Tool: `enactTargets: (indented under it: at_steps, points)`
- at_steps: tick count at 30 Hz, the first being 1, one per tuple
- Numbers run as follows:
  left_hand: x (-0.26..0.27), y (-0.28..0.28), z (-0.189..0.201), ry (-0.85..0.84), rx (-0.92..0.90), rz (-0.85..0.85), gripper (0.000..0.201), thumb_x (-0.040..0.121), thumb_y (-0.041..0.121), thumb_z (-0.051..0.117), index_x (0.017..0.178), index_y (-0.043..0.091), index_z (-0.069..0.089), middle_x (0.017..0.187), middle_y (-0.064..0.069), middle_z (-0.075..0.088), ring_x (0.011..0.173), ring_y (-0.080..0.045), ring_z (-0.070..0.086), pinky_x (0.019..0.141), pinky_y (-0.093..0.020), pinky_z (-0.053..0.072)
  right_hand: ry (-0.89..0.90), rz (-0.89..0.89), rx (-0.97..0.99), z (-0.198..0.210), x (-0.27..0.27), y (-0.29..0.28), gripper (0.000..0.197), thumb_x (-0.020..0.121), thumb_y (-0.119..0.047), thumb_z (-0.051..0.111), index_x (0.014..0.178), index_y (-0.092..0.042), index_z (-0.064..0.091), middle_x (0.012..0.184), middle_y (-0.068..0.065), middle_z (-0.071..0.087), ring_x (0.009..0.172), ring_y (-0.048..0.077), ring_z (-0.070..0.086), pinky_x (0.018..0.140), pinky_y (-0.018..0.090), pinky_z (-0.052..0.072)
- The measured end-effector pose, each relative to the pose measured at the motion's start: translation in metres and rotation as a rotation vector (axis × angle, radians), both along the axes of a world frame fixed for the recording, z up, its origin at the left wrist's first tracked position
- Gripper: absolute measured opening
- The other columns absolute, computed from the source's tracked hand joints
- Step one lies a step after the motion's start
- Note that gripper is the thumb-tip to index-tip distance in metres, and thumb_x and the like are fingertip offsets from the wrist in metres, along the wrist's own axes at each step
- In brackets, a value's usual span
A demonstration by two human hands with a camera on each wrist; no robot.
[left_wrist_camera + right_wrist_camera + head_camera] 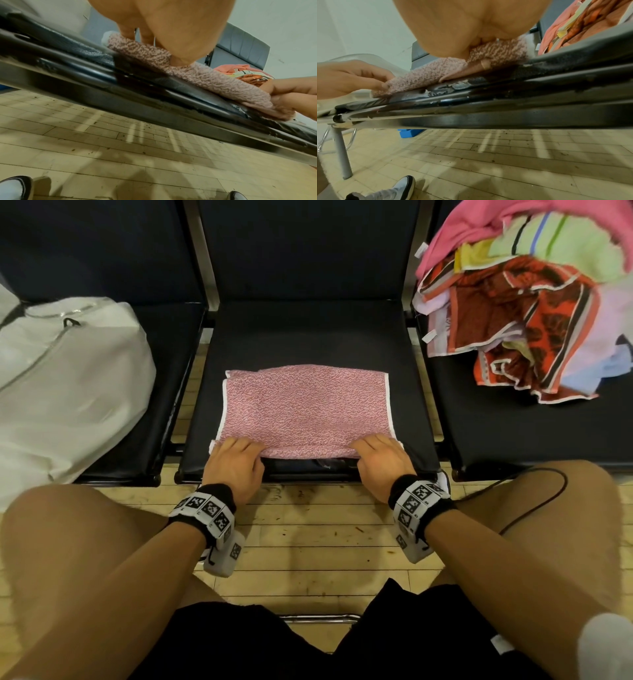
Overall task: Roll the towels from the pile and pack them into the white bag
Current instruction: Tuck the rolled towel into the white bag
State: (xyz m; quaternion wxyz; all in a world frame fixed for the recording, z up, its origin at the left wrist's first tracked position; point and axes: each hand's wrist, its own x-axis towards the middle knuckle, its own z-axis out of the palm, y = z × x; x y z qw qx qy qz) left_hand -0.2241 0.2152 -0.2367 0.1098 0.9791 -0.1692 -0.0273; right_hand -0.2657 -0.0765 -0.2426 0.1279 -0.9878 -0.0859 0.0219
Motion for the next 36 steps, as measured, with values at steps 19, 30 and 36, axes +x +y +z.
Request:
enactTargets:
  at_steps: [19,30,36]
  points:
    - [0.005,-0.006,-0.003,-0.115,-0.042,0.006,0.014,0.097,0.019,0.057,0.105,0.014,0.067,0.101,-0.005,0.065,0.095,-0.028,0.055,0.083,-0.043,0.045,-0.197,0.061,0.042,-0.006,-0.001,0.003,0.026,0.071,0.001,0.068,0.094,-0.01,0.071,0.096,0.005,0.068,0.091,0.029,0.06,0.084,0.043,0.053]
    - [0.006,-0.007,-0.001,-0.063,-0.042,0.012,0.041,0.091,0.03,0.039,0.118,0.015,0.066,0.11,-0.006,0.069,0.11,-0.029,0.053,0.099,-0.048,0.035,-0.132,-0.054,-0.008,-0.003,0.0,0.003,0.028,0.083,-0.005,0.058,0.11,-0.011,0.064,0.103,0.007,0.068,0.099,0.029,0.057,0.089,0.042,0.045]
    - [0.004,-0.012,0.002,-0.016,-0.036,0.006,0.043,0.09,0.029,0.036,0.12,0.015,0.063,0.102,-0.006,0.071,0.093,-0.029,0.062,0.088,-0.044,0.038,-0.059,-0.043,0.014,0.002,0.003,-0.001,0.037,0.085,0.0,0.045,0.119,-0.01,0.057,0.111,0.011,0.067,0.099,0.031,0.057,0.094,0.04,0.034]
